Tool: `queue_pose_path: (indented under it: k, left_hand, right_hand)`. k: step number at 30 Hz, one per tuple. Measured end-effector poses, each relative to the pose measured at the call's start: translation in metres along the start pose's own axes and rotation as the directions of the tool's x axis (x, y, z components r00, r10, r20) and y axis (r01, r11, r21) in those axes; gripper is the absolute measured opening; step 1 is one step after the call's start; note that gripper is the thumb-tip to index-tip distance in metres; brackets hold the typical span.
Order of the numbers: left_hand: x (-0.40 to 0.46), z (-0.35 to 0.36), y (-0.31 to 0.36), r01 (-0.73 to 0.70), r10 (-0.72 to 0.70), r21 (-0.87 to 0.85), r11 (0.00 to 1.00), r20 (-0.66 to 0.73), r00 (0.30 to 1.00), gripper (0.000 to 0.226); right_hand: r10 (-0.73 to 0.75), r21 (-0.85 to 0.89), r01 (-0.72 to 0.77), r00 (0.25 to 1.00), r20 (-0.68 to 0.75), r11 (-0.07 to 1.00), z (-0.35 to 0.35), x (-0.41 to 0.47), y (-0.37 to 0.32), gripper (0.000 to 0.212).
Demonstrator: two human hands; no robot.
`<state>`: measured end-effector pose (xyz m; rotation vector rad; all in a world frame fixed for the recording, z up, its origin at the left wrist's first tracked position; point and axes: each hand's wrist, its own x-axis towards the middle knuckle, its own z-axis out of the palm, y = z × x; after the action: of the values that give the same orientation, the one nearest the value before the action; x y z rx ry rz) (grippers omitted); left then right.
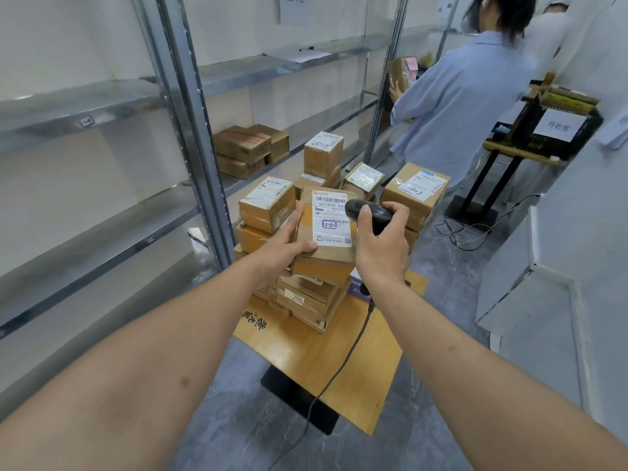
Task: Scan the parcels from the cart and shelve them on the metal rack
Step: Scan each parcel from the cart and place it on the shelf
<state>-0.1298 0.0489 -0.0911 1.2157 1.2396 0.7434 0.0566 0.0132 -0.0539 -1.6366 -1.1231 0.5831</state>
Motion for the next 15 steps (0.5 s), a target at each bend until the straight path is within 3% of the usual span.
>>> queue_pose_path:
  k: [5, 15]
  left_hand:
    - [-0.048, -0.006, -0.003, -0.165, 0.166, 0.071, 0.984, -0.008, 0.986, 0.094]
    - [-0.158, -0.052, -0.019, -0.208, 0.239, 0.146, 0.967, -0.244, 0.94, 0.098]
  right_hand:
    - [-0.057, 0.035, 0.055, 0.997, 0.053, 0.998, -0.006, -0.022, -0.015, 0.033]
    - [-0.22, 0.099, 0.203, 0.955, 0.201, 0.974, 0.006, -0.099, -0.072, 0.033]
